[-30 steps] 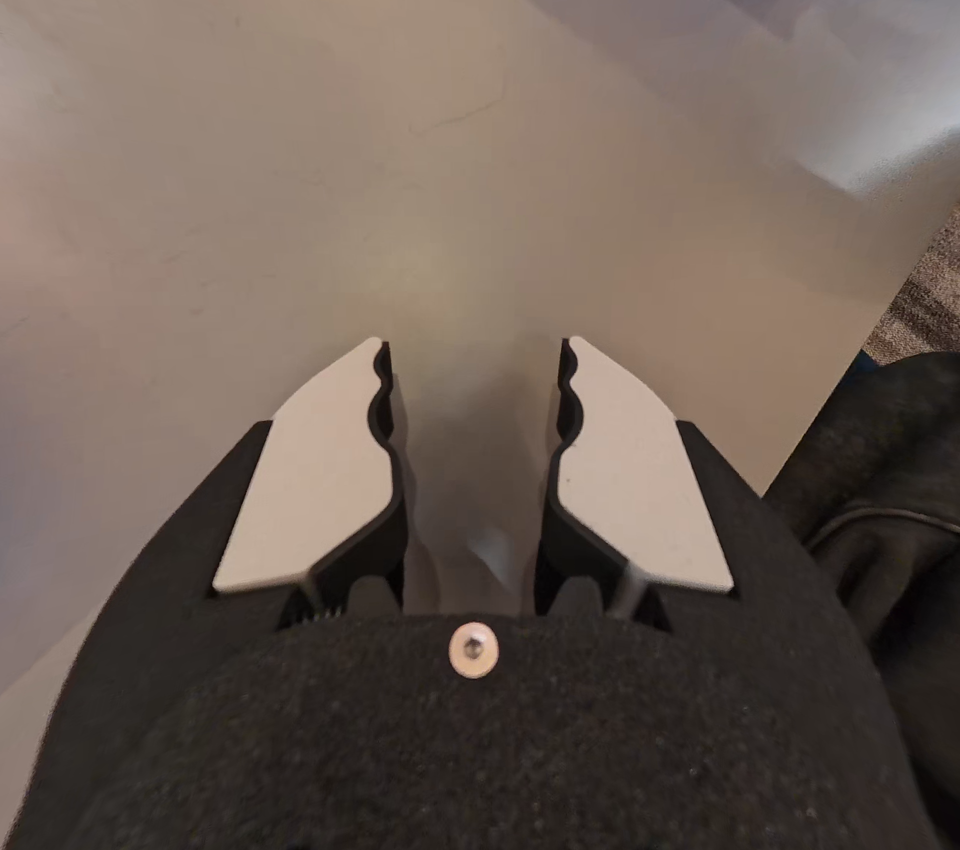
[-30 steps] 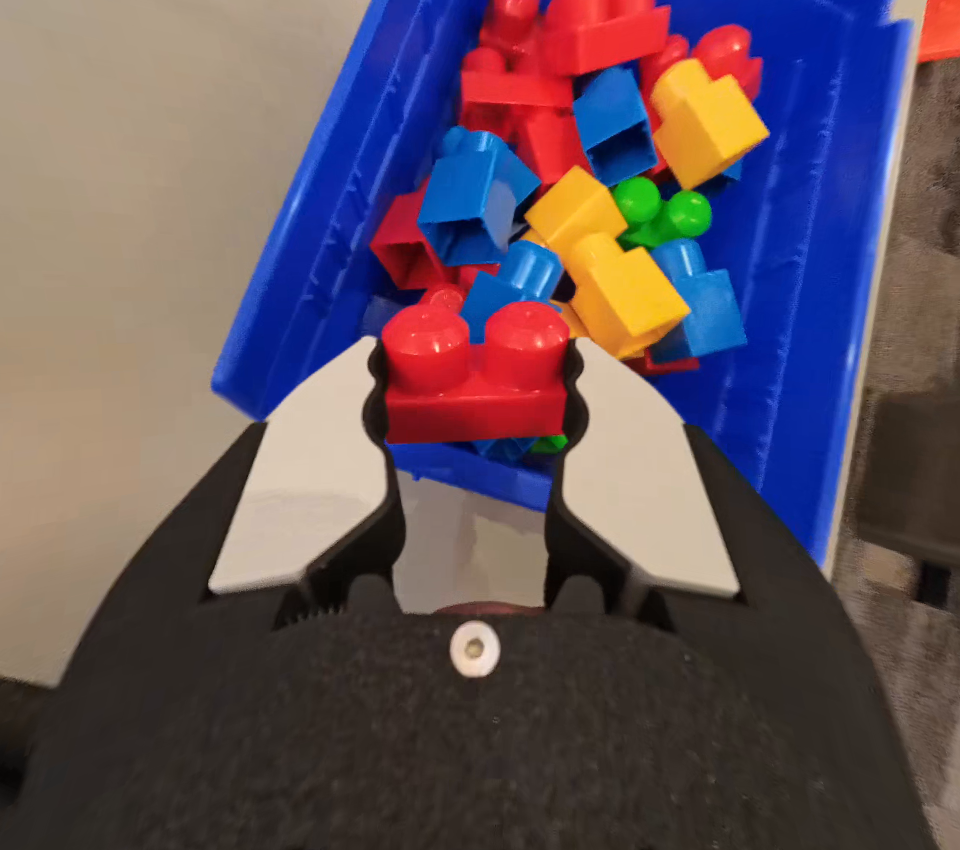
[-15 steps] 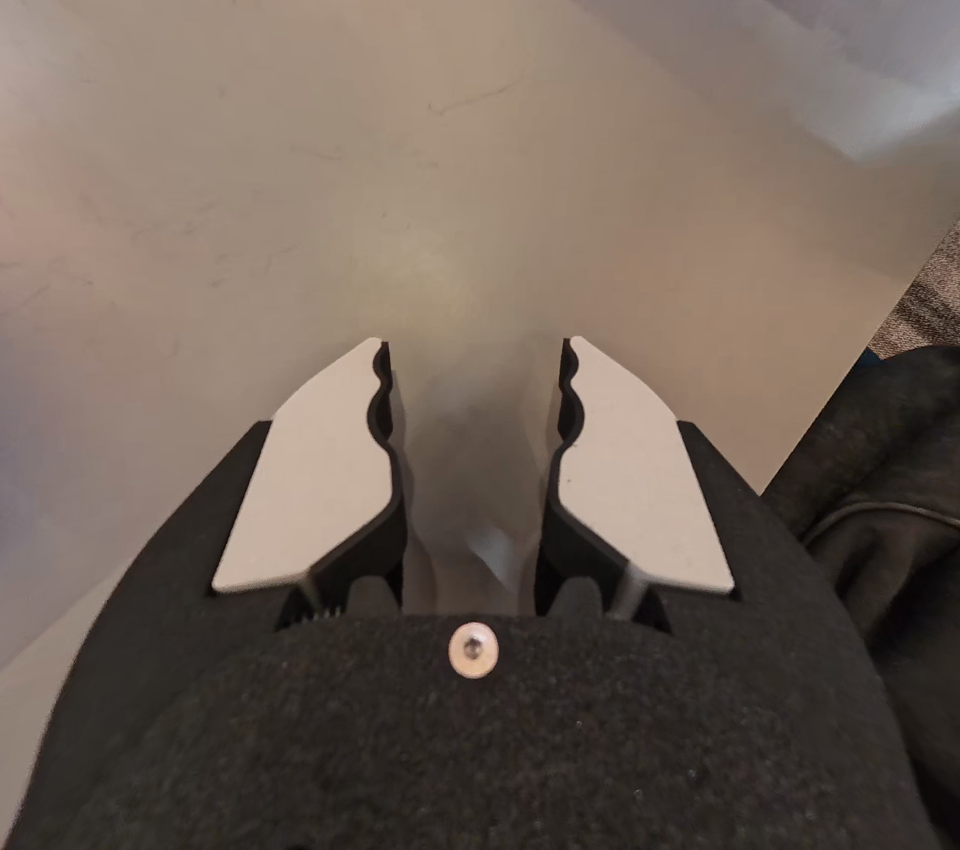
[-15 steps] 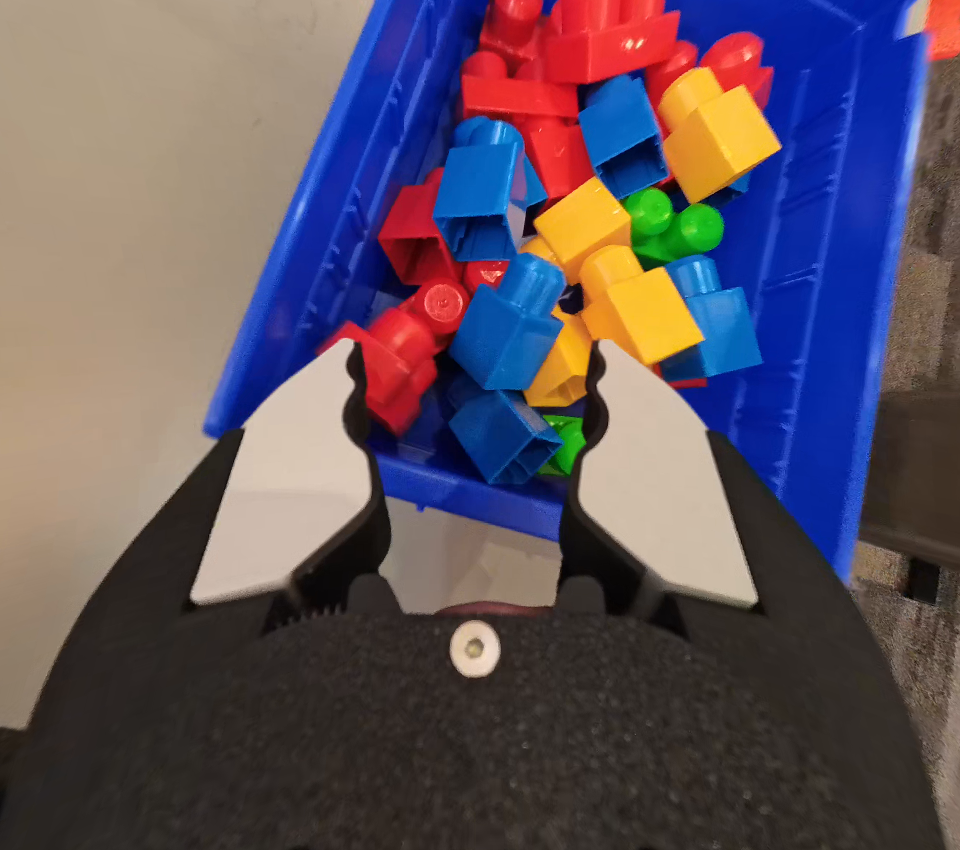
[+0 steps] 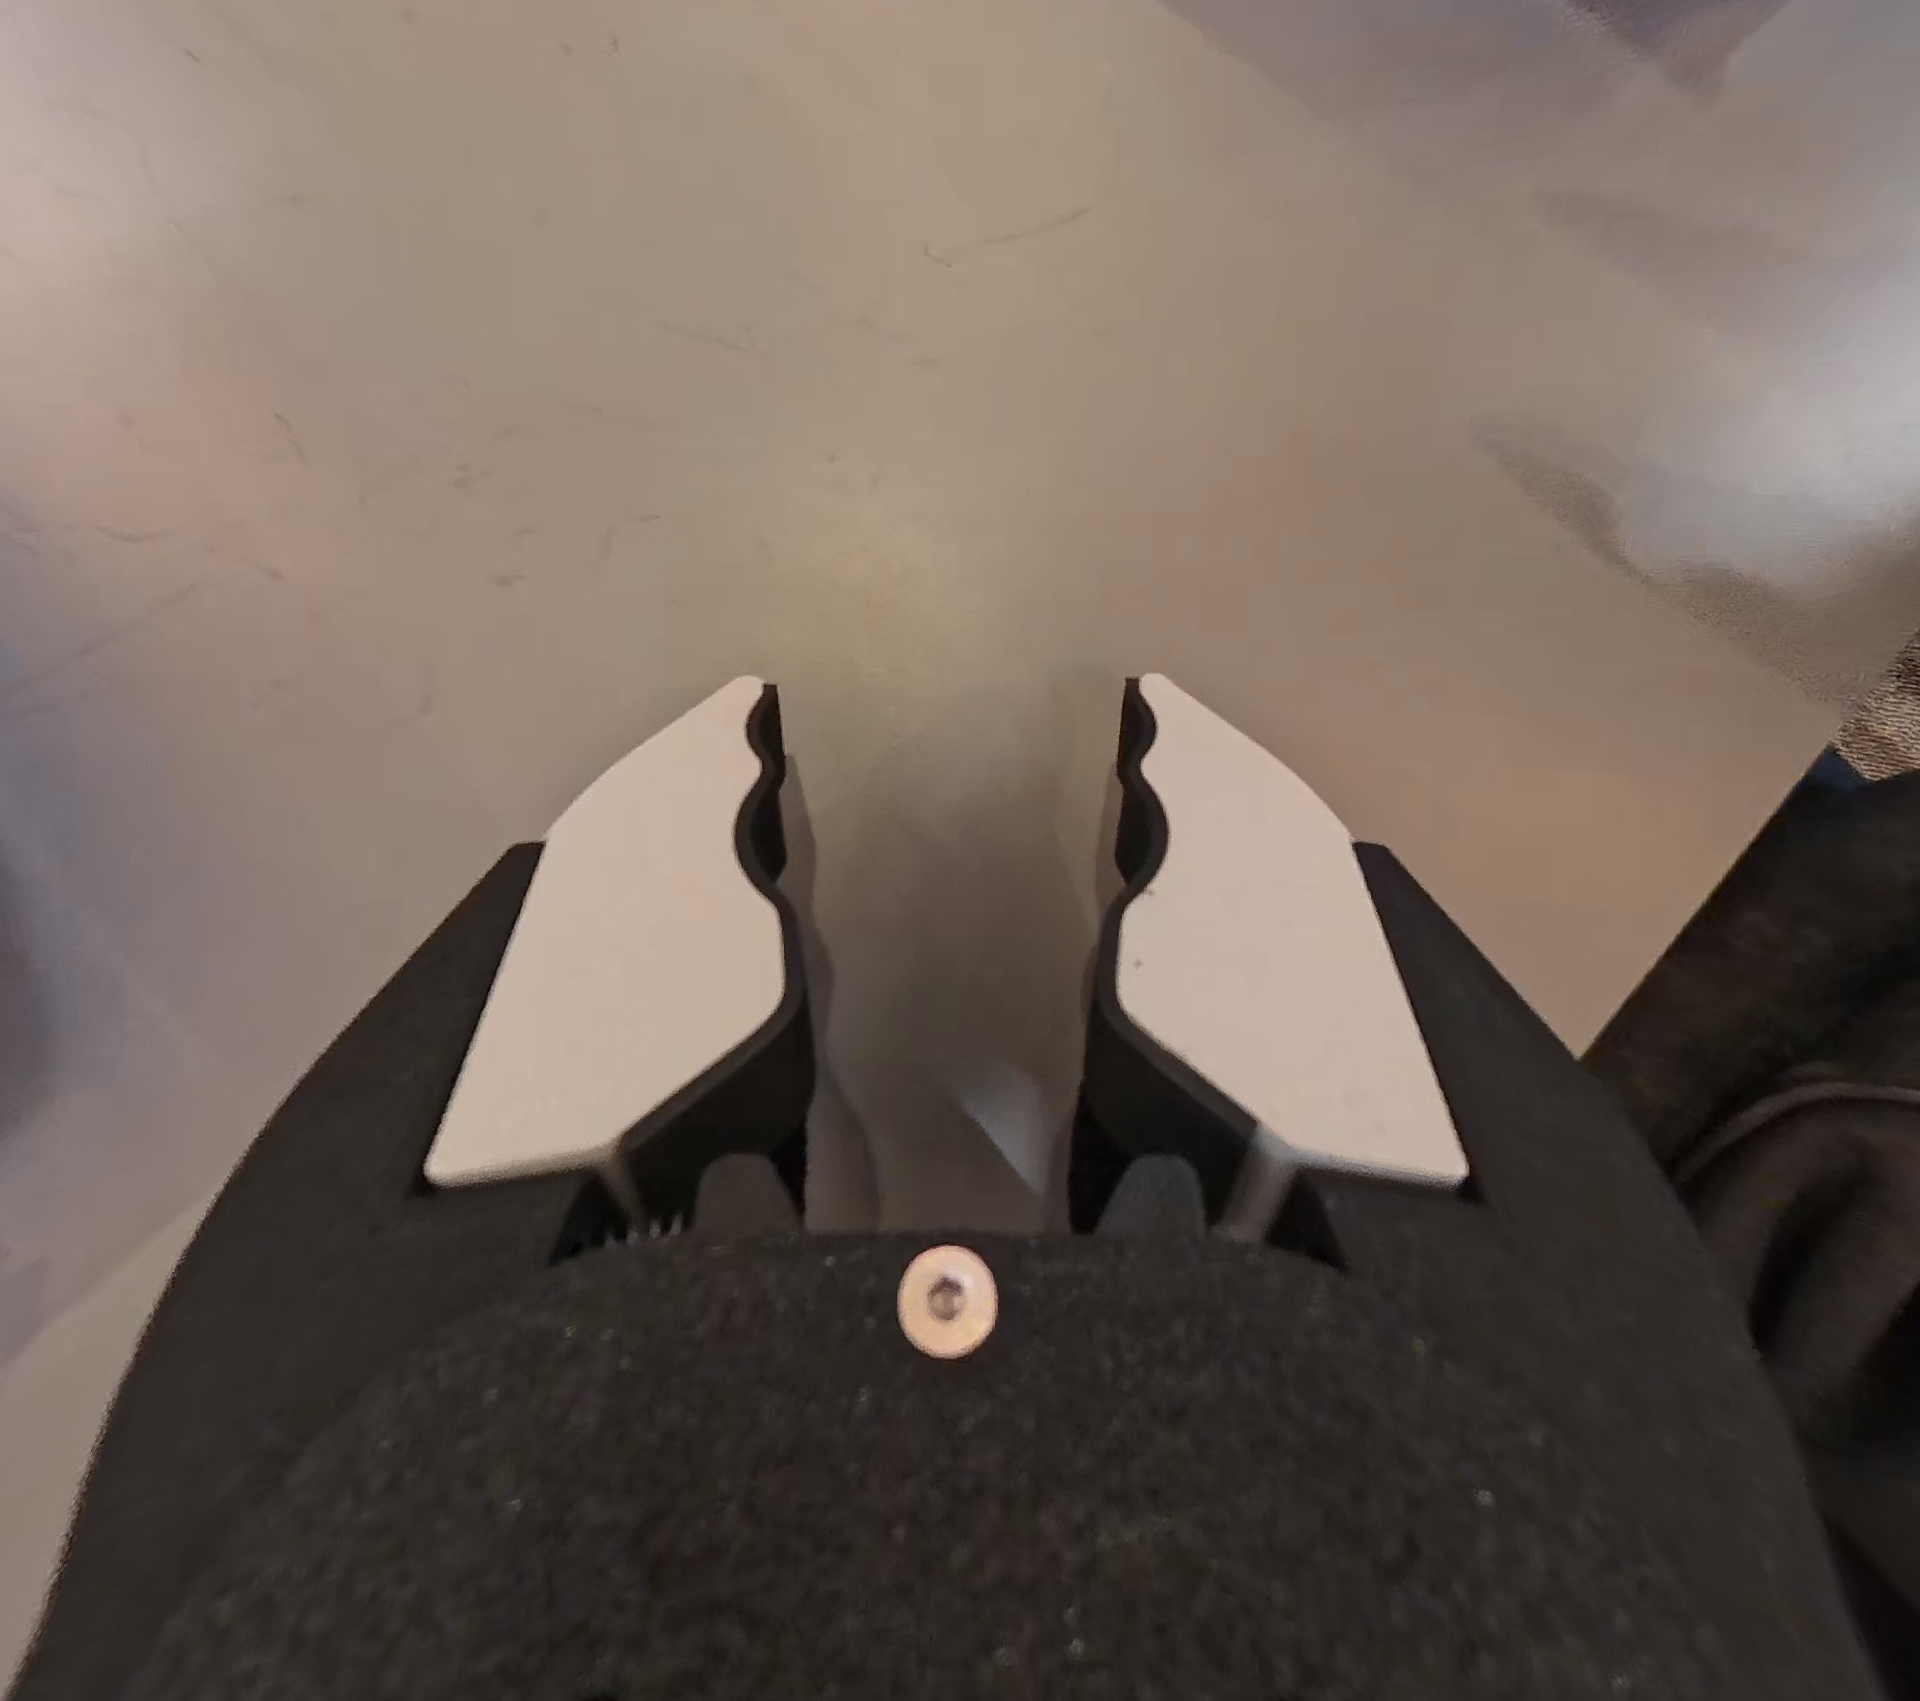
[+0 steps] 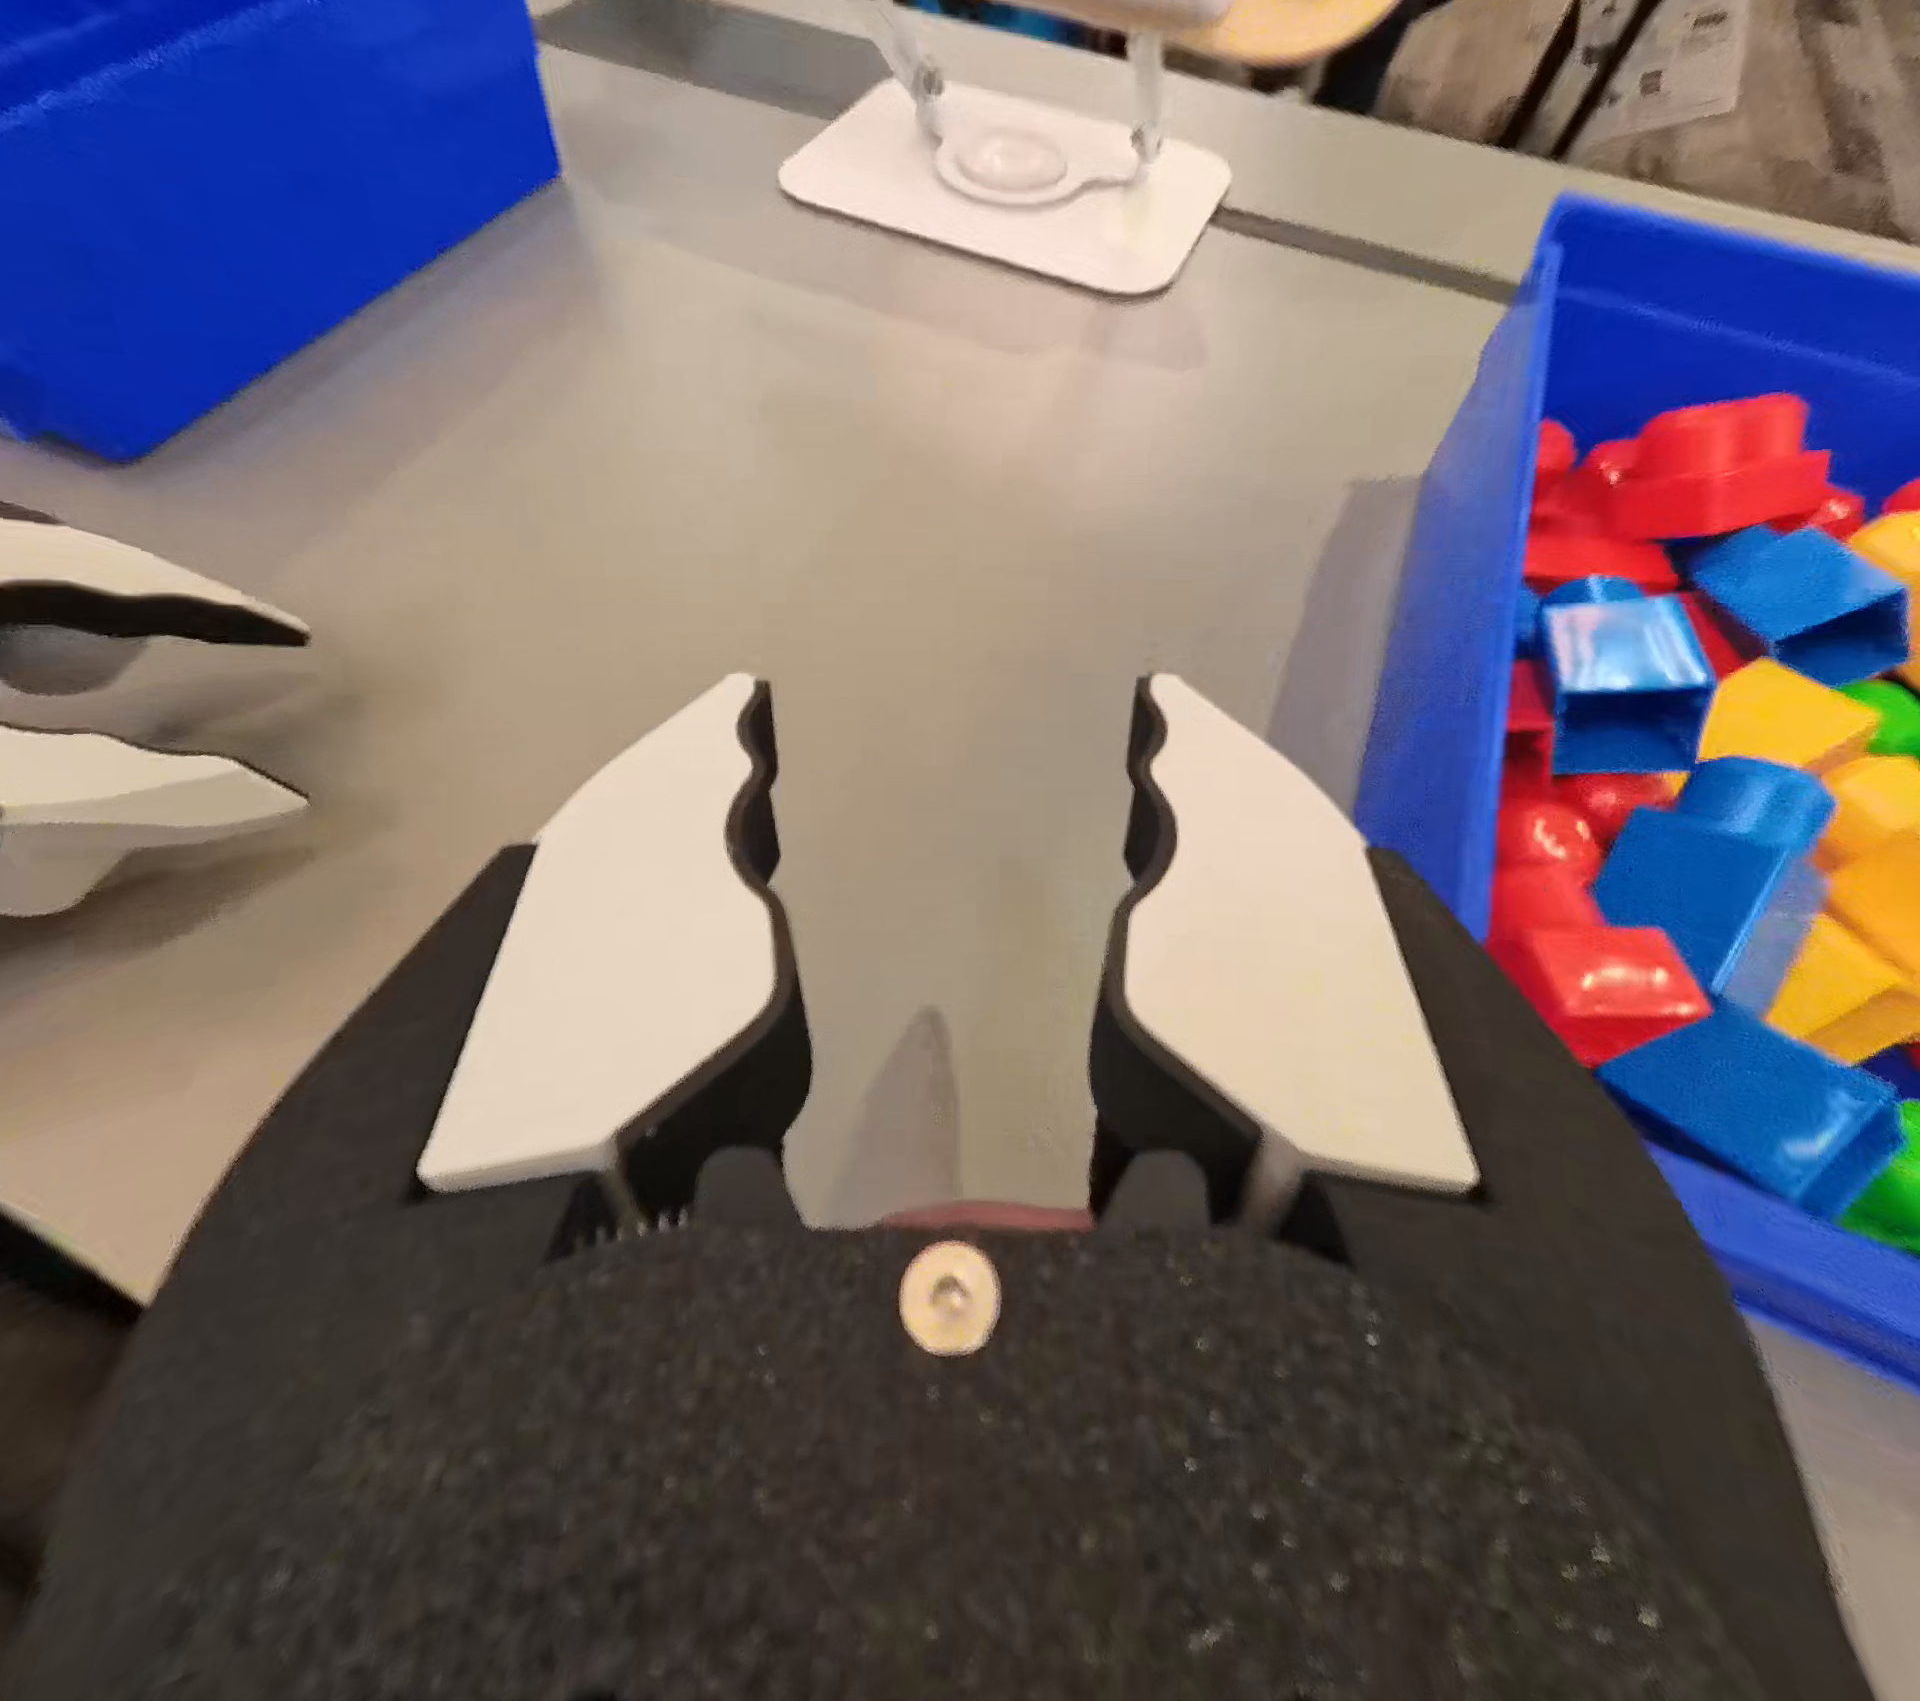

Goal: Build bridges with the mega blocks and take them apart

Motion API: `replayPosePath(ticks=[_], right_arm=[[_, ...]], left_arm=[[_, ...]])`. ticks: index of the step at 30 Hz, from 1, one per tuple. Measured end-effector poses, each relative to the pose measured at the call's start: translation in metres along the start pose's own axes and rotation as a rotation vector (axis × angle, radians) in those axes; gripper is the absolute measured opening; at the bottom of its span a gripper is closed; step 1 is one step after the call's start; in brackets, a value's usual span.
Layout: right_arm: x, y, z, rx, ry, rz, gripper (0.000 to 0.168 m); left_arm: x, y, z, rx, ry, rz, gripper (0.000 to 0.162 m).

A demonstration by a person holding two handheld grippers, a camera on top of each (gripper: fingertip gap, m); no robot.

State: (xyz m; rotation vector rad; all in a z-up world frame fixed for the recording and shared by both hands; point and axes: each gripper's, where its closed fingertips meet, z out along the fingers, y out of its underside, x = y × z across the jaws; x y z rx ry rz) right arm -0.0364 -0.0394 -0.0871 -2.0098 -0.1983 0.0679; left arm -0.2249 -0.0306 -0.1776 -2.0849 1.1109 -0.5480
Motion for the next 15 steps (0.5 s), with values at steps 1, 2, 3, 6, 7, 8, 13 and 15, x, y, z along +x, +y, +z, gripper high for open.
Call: replayPosePath(ticks=[1,2,3,6,7,8,13,15], right_arm=[[-0.004,0.003,0.002,0.011,0.017,0.016,0.064],[-0.013,0.002,0.003,0.048,0.001,0.05,0.061],[-0.022,-0.001,0.004,0.1,-0.027,0.083,0.056],[-0.042,0.001,0.007,0.207,-0.061,0.067,0.047],[-0.045,0.006,0.009,0.211,-0.059,0.05,0.045],[-0.048,0.012,0.012,0.209,-0.061,0.044,0.043],[-0.053,0.024,0.017,0.181,-0.092,0.061,0.043],[-0.053,0.025,0.017,0.178,-0.1,0.069,0.043]], left_arm=[[-0.001,-0.001,-0.001,0.007,-0.009,0.004,0.061],[-0.003,-0.002,-0.002,0.015,-0.022,0.007,0.061],[-0.006,-0.003,-0.003,0.025,-0.04,0.006,0.062],[-0.017,-0.011,-0.007,0.085,-0.087,-0.013,0.062],[-0.022,-0.013,-0.009,0.102,-0.105,-0.025,0.062],[-0.026,-0.013,-0.011,0.113,-0.12,-0.044,0.062],[-0.045,-0.014,-0.017,0.155,-0.179,-0.124,0.066],[-0.052,-0.014,-0.019,0.169,-0.225,-0.127,0.065]])
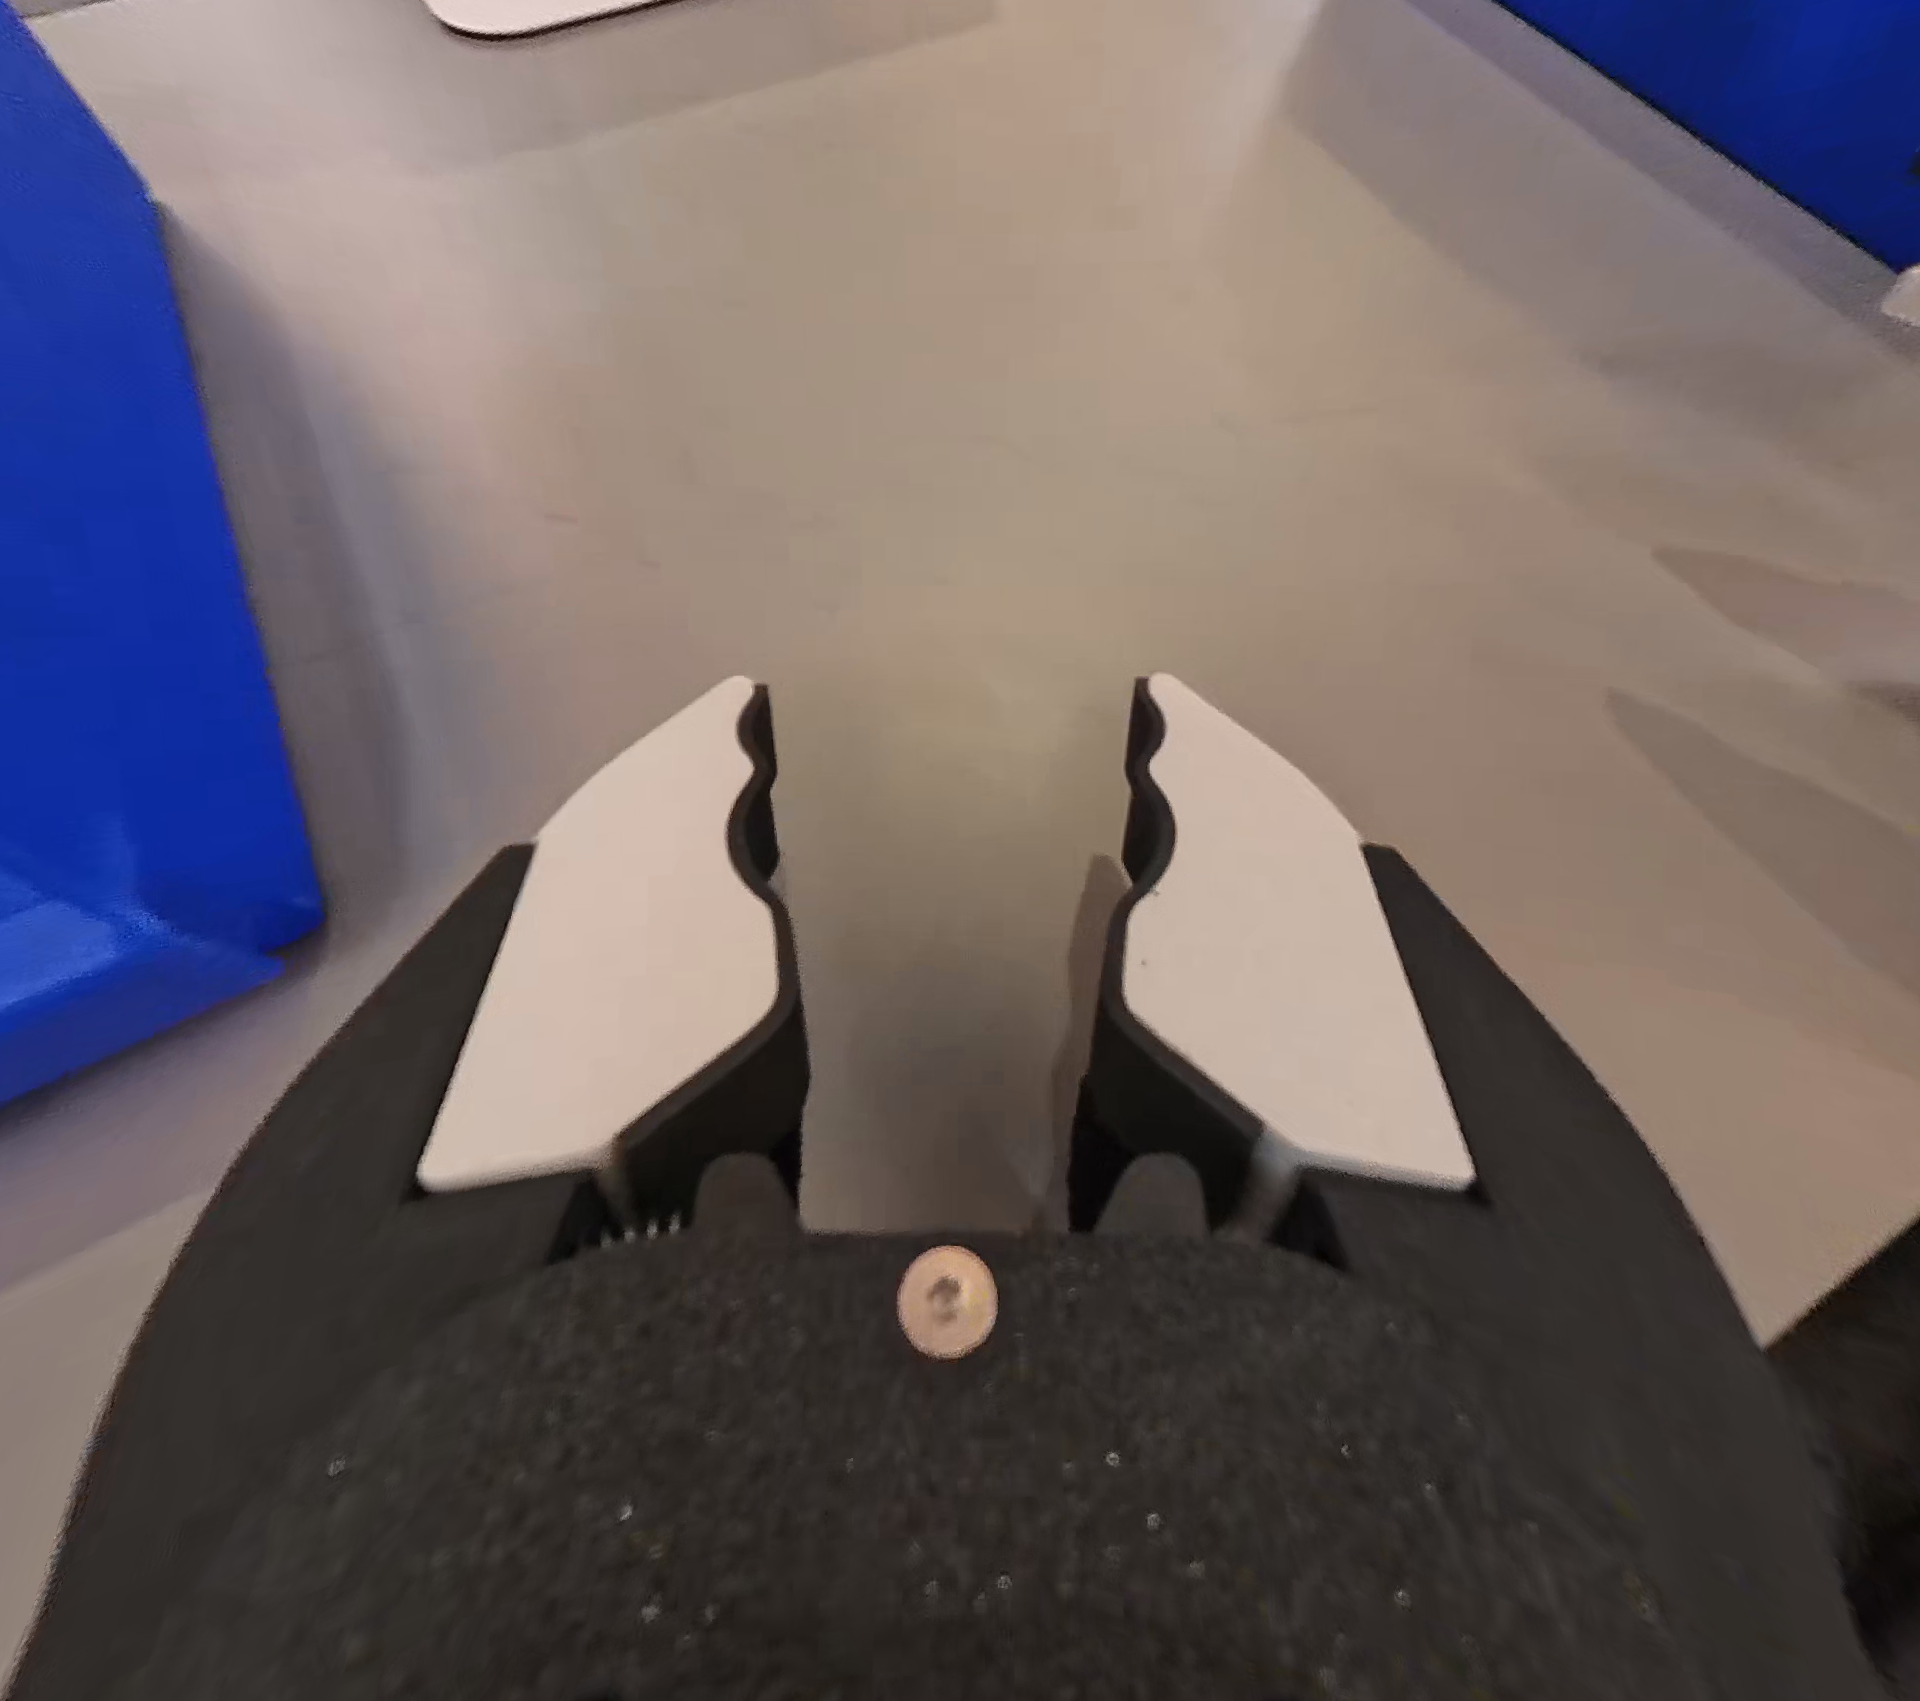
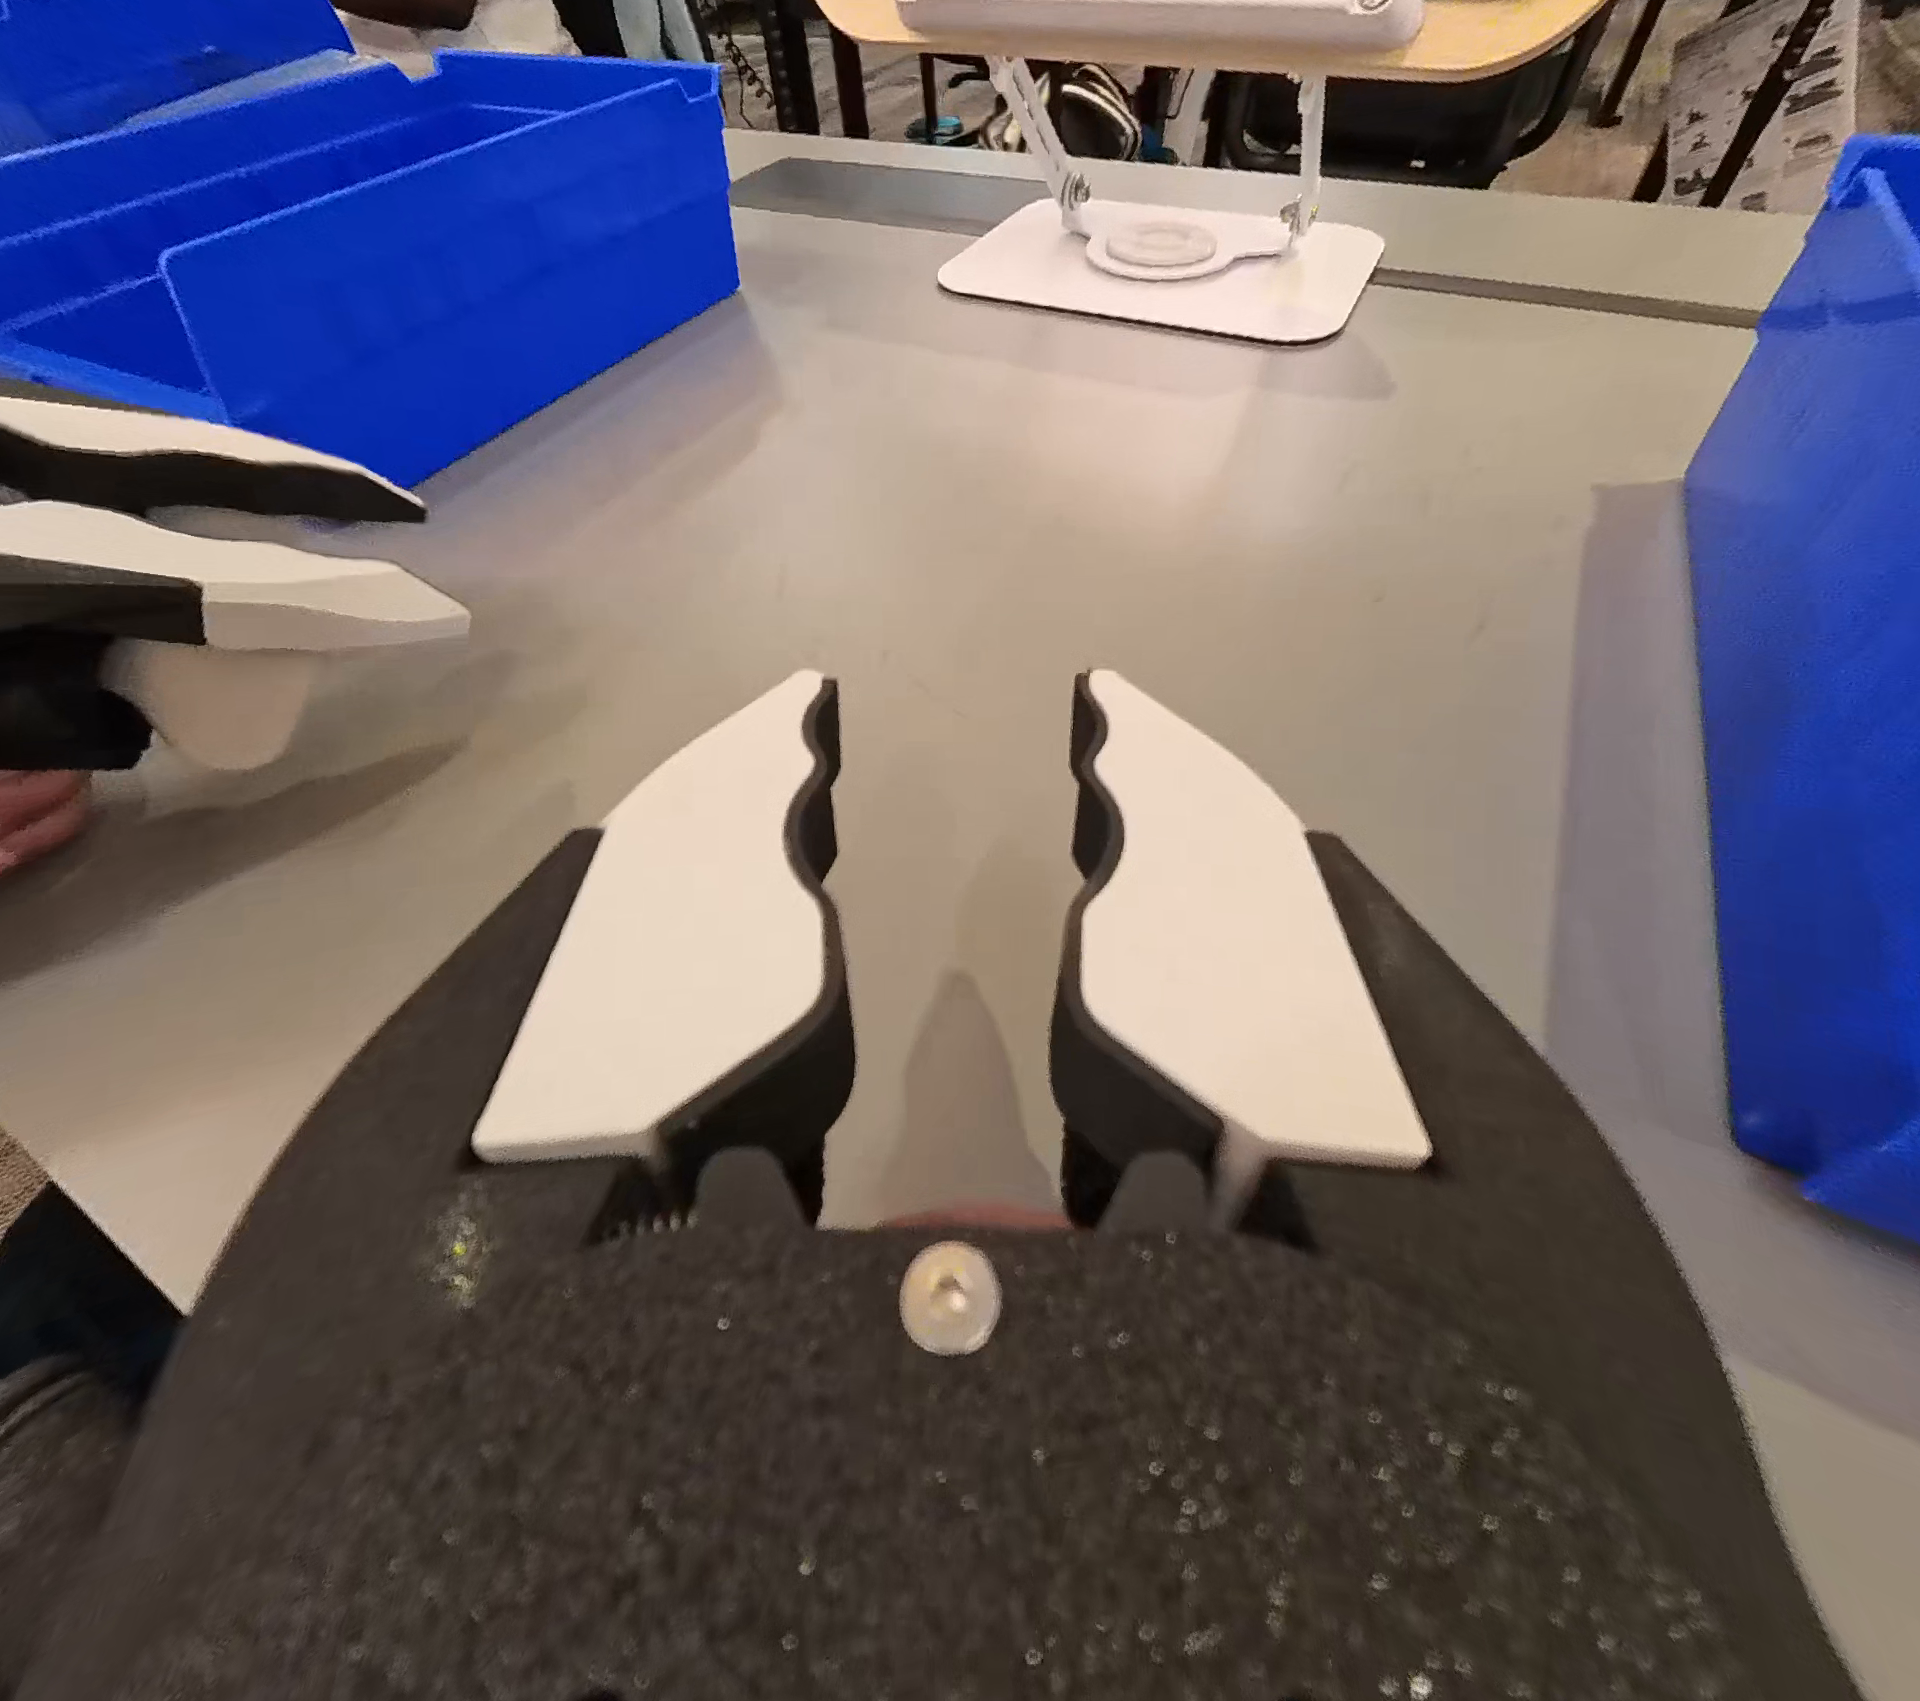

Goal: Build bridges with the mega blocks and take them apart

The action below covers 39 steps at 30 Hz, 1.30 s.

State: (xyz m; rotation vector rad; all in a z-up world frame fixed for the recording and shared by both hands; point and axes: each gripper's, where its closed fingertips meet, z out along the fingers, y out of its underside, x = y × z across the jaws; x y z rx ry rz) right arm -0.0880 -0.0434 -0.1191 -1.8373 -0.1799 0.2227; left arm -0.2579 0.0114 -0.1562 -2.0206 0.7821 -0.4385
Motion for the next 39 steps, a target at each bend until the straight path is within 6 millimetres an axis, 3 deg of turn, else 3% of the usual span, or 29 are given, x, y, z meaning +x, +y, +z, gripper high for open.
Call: replayPosePath(ticks=[15,18,21,23,26,29,33,35,39], right_arm=[[-0.002,0.003,0.003,-0.029,-0.025,0.004,0.042],[0.002,-0.005,-0.005,-0.008,-0.029,0.003,0.044],[0.043,-0.031,-0.042,0.094,0.113,-0.036,0.045],[0.089,-0.04,-0.076,0.148,0.262,-0.05,0.046],[0.167,-0.037,-0.131,0.204,0.489,-0.016,0.048],[0.223,-0.022,-0.167,0.211,0.629,0.049,0.05],[0.264,0.005,-0.176,0.116,0.705,0.113,0.058],[0.277,0.016,-0.17,0.053,0.704,0.141,0.059],[0.271,0.031,-0.14,-0.007,0.604,0.212,0.056]], left_arm=[[0.003,0.004,0.005,-0.015,-0.048,0.096,0.066],[0.022,-0.003,0.008,0.005,0.011,0.069,0.067],[0.082,-0.029,0.018,0.032,0.189,0.036,0.075],[0.134,-0.054,0.03,0.065,0.296,0.071,0.078],[0.205,-0.093,0.062,0.162,0.321,0.135,0.075],[0.257,-0.117,0.103,0.192,0.279,0.126,0.075],[0.286,-0.122,0.147,0.124,0.244,0.005,0.071],[0.29,-0.12,0.151,0.089,0.311,-0.098,0.042],[0.262,-0.119,0.15,0.082,0.181,-0.148,0.024]])
